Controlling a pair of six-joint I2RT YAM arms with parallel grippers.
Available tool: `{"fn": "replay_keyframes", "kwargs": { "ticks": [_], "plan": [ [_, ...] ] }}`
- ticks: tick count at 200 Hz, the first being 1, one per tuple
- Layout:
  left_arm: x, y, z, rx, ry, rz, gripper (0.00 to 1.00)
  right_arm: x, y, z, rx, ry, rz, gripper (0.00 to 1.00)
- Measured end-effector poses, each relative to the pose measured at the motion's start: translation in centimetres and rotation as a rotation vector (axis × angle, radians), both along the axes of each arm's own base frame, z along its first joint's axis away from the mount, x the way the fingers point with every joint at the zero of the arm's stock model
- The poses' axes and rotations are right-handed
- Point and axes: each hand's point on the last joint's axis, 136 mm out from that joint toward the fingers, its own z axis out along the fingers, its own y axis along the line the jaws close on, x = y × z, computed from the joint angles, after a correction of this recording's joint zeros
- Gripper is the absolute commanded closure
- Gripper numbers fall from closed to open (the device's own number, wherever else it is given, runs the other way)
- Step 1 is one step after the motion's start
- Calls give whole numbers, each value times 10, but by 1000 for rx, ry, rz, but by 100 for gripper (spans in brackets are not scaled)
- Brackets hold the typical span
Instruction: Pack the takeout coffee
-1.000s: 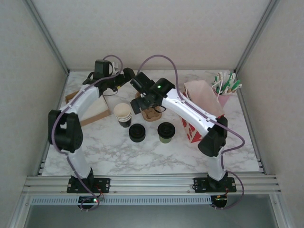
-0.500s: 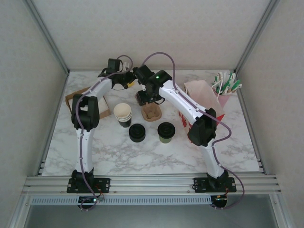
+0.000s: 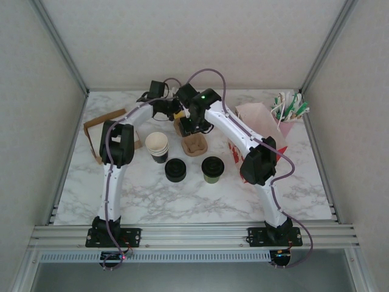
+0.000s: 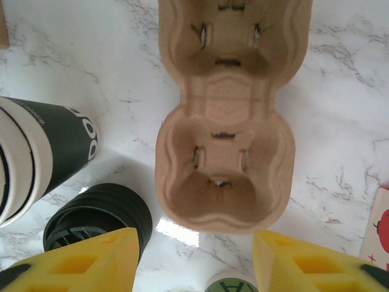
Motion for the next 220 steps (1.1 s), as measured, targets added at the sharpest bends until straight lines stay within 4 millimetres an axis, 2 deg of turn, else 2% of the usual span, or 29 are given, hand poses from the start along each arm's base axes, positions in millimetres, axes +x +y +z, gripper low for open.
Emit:
{"fn": "replay_keyframes", "kwargs": {
  "ticks": [43,97,151,184,202,220],
  "plan": [
    [-22,5,-17,13,54,-1,0,5,-10,-5,-11,13,-24,52],
    [-39,3,-7,4,33,-7,0,-2,-11,-19,-16,62,-15,53],
    [-27,8,12,-9,-11,9,0,3,-13,-20,13,85,-15,54],
    [-18,21,17,-14,-29,35,0,10,-12,-32,6,100,-16,54],
    [-21,27,15,-14,-26,47,0,10,-12,-40,-4,112,-14,54],
    [-32,36,12,-14,-4,66,3,11,-11,-44,-8,120,-11,54]
  ]
}}
